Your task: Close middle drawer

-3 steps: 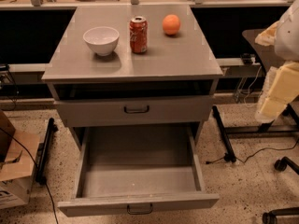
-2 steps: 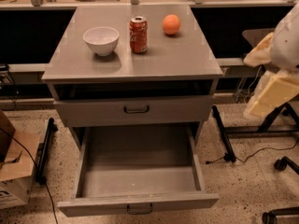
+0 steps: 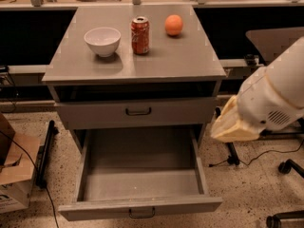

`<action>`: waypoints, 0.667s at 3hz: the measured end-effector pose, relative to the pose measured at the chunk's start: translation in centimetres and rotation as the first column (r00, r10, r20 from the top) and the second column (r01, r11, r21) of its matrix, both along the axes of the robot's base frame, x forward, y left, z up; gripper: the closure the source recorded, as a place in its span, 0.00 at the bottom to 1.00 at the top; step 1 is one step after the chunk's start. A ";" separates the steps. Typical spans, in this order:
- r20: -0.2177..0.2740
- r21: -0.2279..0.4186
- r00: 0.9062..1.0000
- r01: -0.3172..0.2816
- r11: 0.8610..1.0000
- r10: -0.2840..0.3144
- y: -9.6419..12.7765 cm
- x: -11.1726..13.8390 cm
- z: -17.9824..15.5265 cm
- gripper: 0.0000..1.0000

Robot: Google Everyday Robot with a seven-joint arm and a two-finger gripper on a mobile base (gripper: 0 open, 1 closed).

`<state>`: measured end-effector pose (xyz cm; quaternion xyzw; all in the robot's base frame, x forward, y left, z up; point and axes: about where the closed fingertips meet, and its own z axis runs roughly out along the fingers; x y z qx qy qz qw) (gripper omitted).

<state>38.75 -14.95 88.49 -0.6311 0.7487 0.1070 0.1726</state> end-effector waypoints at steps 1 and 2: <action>-0.103 0.148 0.994 -0.031 0.989 0.047 3.1 -2.5 -7.2 0.96; -0.213 0.231 0.976 0.008 0.973 0.043 4.2 -3.8 -16.8 1.00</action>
Offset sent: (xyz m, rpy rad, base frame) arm -0.0475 0.0508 -0.2486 0.3174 0.3105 -0.0003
